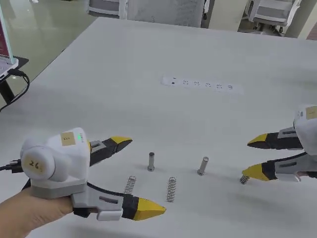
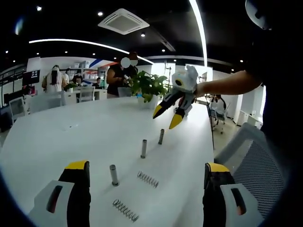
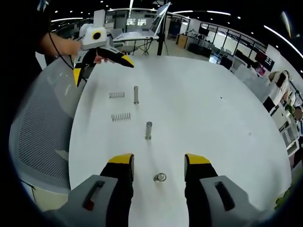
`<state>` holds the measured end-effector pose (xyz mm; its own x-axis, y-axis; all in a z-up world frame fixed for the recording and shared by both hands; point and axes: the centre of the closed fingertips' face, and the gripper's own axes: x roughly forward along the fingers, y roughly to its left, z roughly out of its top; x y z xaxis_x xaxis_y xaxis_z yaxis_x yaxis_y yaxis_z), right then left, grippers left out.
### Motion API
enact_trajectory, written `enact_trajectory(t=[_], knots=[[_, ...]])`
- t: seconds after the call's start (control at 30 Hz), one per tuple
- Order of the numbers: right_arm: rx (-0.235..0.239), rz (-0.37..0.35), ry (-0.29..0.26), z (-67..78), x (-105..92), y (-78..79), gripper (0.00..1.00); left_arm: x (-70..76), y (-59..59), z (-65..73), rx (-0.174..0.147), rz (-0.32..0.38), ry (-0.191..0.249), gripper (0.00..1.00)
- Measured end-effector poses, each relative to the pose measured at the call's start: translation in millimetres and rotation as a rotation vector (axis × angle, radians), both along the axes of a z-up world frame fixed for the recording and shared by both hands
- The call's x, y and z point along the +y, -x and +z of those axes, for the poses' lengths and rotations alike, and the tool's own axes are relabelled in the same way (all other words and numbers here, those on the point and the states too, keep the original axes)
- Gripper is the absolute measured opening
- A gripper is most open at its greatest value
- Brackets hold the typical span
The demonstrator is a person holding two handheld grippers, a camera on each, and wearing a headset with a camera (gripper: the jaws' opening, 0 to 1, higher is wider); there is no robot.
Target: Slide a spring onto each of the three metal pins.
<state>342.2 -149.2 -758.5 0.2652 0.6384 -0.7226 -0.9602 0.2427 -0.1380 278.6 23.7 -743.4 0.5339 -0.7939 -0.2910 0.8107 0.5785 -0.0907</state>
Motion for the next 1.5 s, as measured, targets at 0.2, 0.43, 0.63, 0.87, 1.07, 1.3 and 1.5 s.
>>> enact_trajectory(t=[0.2,0.43,0.63,0.87,1.07,1.3,1.5], knots=[[-0.015,-0.058,-0.092,13.9,7.0,-0.8,0.45,1.6,-0.9,0.7,-0.002,0.007,0.002,0.98],[-0.021,-0.118,-0.175,31.4,7.6,0.1,0.49,1.9,-1.6,1.5,-0.004,0.007,0.001,0.98],[-0.016,-0.140,-0.194,32.2,5.4,4.6,0.50,3.3,-2.4,2.1,-0.006,0.010,0.000,0.98],[-0.005,-0.166,-0.224,36.9,5.2,10.3,0.48,3.4,-3.1,6.1,-0.011,0.005,0.004,0.98],[-0.013,-0.182,-0.243,40.9,4.5,14.4,0.47,5.0,-3.0,8.0,-0.015,0.010,0.004,0.98],[-0.014,-0.188,-0.256,42.9,6.9,21.8,0.47,5.3,-1.1,6.5,-0.009,0.010,0.003,0.98],[-0.019,-0.194,-0.272,43.8,8.0,24.3,0.46,5.6,-1.3,7.5,-0.011,0.010,0.005,0.98]])
